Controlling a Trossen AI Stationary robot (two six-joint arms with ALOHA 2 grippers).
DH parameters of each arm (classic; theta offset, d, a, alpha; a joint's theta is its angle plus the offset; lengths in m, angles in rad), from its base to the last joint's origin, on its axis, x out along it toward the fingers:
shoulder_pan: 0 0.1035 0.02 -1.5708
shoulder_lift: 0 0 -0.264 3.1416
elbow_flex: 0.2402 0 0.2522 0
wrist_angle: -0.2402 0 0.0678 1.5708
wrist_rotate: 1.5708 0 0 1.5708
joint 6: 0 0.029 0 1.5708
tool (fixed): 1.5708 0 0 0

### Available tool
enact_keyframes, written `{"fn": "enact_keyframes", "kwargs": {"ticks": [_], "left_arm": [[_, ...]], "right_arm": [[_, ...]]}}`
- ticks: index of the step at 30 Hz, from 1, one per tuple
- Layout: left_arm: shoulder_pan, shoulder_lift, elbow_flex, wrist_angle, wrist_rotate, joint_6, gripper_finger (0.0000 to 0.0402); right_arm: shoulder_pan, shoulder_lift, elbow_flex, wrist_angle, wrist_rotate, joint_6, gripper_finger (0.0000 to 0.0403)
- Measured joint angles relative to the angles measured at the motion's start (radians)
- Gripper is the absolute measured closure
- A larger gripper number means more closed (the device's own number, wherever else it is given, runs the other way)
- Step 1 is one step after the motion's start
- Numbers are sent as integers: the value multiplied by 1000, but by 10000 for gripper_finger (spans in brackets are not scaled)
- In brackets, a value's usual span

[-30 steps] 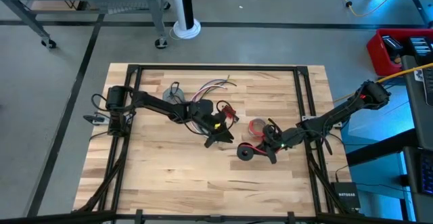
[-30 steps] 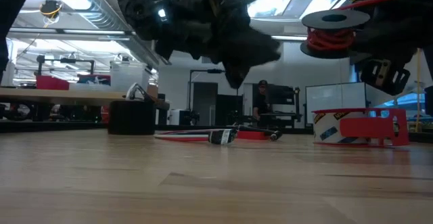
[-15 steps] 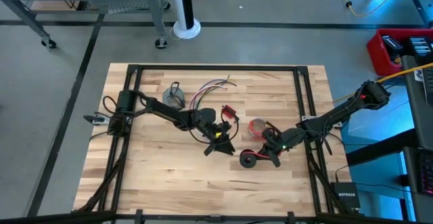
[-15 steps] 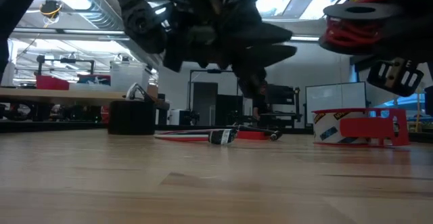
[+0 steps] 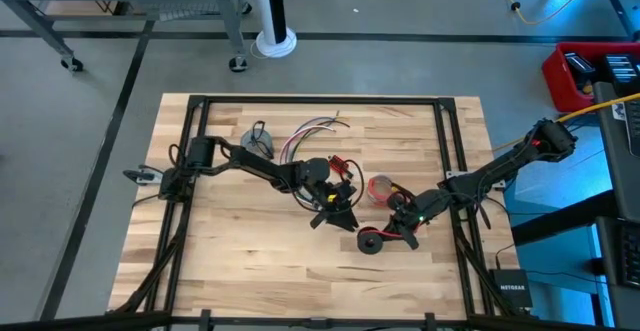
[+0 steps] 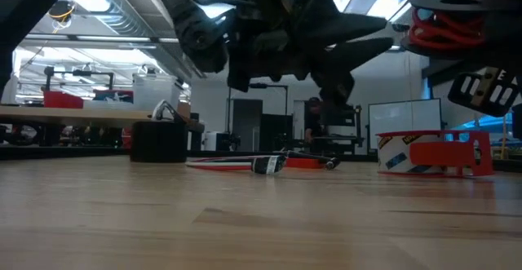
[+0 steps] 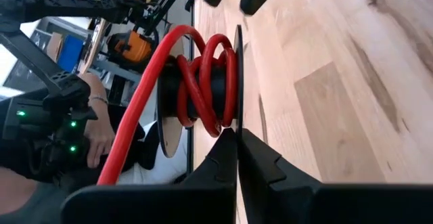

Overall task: Coil cords
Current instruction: Coil the red wire onto the spool

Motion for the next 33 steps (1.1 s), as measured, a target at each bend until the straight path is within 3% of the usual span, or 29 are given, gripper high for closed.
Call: {"fn": "enact_keyframes", "kwargs": {"ticks": [14,24,33], "left_arm": [[0,37,63,-38,43,-53,314],[0,37,62,-59,14,-55,314],[0,37,62,-56,-26,-18,331]], "right_arm": [[0,0,0,-7,-12,-50,400],[0,0,0,2,91,-97,400],[0,0,0,4,111,-100,400]]}}
